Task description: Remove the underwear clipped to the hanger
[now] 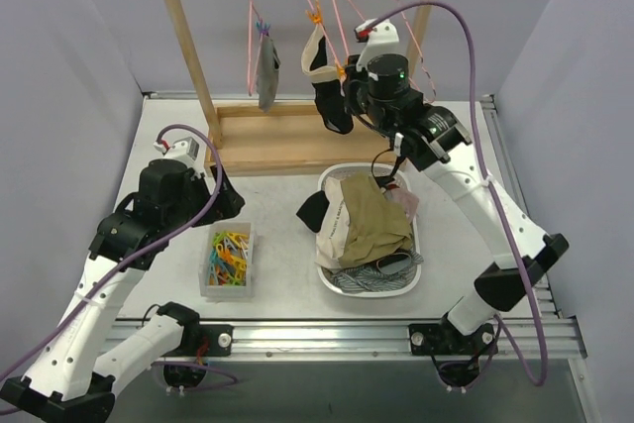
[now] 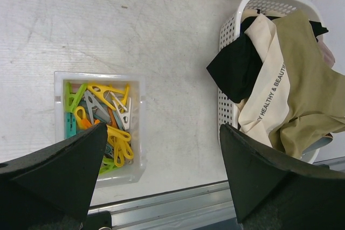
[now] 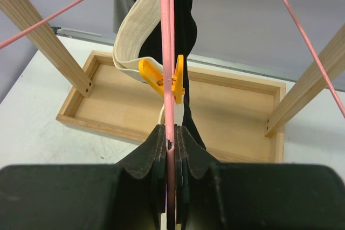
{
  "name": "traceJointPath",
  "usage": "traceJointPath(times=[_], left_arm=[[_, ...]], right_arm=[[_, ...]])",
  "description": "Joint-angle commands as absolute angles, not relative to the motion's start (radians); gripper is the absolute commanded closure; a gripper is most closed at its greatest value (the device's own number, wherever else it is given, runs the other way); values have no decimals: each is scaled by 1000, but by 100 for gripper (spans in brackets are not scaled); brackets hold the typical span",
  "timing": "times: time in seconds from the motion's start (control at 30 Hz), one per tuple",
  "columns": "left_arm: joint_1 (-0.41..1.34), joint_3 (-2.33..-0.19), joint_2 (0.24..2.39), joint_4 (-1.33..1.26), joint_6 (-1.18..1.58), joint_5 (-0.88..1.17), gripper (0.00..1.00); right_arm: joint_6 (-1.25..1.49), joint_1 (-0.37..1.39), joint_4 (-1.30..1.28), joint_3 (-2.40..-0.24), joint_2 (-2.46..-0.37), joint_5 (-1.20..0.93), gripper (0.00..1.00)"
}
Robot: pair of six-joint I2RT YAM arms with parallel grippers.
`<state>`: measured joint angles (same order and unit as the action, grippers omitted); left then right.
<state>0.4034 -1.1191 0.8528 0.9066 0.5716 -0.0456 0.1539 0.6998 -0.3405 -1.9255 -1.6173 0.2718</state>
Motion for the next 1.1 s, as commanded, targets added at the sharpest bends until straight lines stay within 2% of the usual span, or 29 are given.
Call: traceJointPath(times=[0.0, 0.33, 0.5, 0.67, 0.77, 0.93, 1.07], left_arm=[[396, -1166, 864, 850, 572, -25, 6], [393, -1193, 885, 848, 580, -12, 6], [393, -1174, 893, 813, 597, 61, 7], [394, -1146, 913, 747, 624, 139, 7], [394, -1131, 919, 713, 643, 172, 7], [396, -1082, 899, 666, 667, 204, 8], [396, -1023, 870, 614, 695, 218, 8]], right_arm=[[143, 690, -181, -1864, -1476, 265, 100], [170, 701, -215, -1602, -1183, 242, 100], [209, 703, -330, -1430, -977, 290, 100], [242, 703, -501, -1402, -833, 373, 100], [256, 701, -561, -1428, -807, 384, 100], [291, 701, -568, -1391, -837, 276, 100], [339, 712, -490, -1214, -857, 201, 100]])
